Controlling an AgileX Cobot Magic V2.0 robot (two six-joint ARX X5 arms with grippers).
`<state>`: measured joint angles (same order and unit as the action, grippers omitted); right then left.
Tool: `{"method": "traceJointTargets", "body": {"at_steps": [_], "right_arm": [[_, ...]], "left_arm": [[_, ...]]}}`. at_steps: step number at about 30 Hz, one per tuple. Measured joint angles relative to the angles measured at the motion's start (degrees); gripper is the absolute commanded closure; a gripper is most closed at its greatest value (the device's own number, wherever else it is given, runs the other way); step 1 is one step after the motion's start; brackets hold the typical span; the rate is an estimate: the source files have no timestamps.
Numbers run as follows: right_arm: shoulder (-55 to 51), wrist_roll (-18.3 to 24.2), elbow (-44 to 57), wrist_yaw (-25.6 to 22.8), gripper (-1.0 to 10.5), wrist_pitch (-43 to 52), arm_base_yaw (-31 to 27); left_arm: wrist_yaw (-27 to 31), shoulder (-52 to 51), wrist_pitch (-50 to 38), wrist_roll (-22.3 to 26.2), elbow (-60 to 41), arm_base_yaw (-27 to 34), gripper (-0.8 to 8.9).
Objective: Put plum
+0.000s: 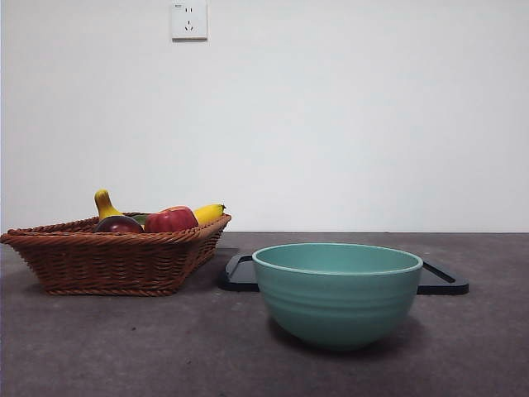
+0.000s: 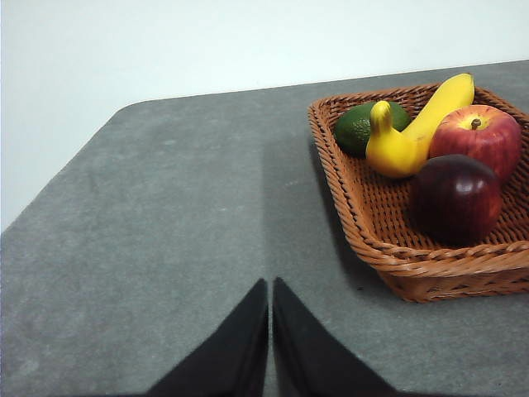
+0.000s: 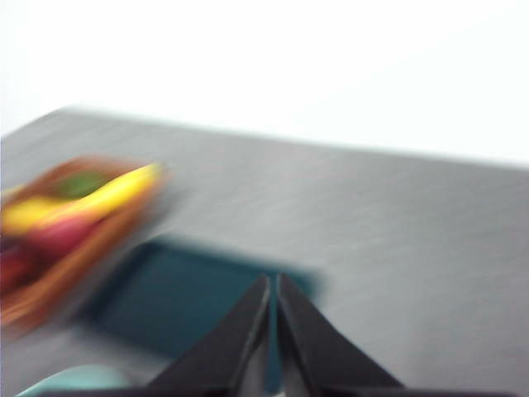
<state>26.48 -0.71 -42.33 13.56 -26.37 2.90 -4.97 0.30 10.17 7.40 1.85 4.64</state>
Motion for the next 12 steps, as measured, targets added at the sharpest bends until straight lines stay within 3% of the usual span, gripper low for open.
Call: {"method": "traceJointTargets", "body": {"at_steps": [5,12], "right_arm": [[-9.29,1.97,11.82,-2.69,9.4,11.15,-5.95],[-19.19,2.43,28.83,-3.3,9.4,22.08,-7.08]], "left_arm": [[0.0,0.0,0.0,0.0,0.0,0.0,8.06],[-0.02,0.0,0.0,0.0,0.0,0.0,8.06]]}}
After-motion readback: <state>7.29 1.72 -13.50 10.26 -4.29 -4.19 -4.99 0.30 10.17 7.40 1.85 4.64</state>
